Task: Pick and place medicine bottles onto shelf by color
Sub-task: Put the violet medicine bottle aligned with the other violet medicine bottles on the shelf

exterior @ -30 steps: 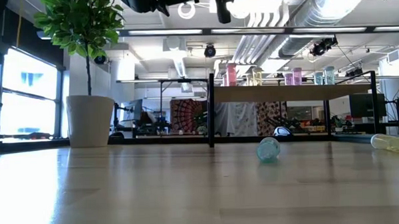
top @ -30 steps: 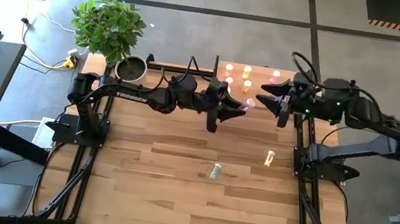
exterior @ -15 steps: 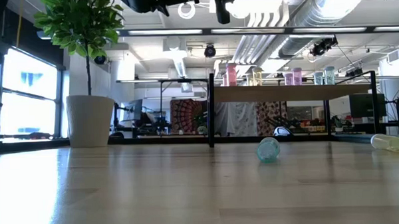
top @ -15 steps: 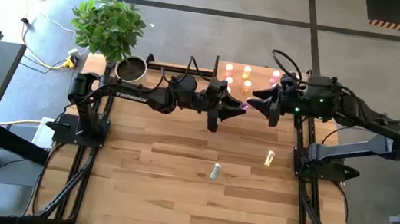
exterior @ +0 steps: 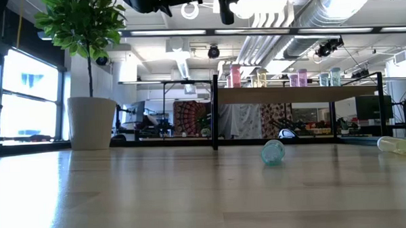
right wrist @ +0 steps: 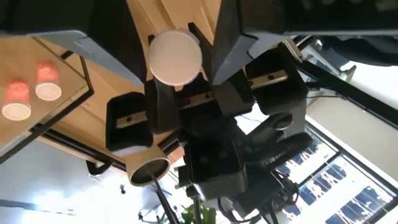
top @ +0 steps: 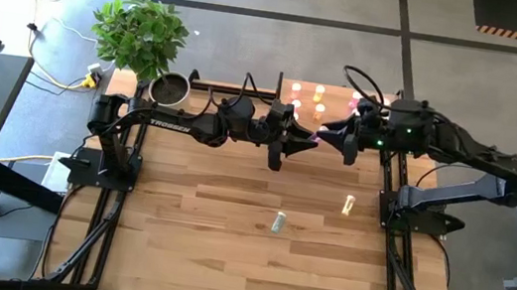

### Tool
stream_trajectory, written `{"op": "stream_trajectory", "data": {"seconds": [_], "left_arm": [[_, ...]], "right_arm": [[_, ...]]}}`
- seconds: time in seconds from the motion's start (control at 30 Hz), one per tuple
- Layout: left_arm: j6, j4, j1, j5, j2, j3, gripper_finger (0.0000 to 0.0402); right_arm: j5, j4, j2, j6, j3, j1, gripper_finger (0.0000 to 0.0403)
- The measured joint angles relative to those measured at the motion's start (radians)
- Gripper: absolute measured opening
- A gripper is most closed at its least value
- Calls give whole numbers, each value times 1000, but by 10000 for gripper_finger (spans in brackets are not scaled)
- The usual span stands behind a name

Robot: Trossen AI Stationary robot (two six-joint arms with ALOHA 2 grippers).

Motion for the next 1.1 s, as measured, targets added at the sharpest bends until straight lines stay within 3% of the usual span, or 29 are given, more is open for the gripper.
{"op": "stream_trajectory", "data": {"seconds": [0.4, 0.83, 1.1], "left_arm": [[0, -10, 0, 0, 0, 0, 101], [-18, -35, 0, -5, 0, 2, 104], [-12, -51, 0, -9, 0, 2, 159]], "right_arm": [[0, -22, 13, 10, 0, 0, 110], [-1, -36, 14, 8, 0, 0, 106], [1, -50, 13, 15, -1, 0, 106]]}}
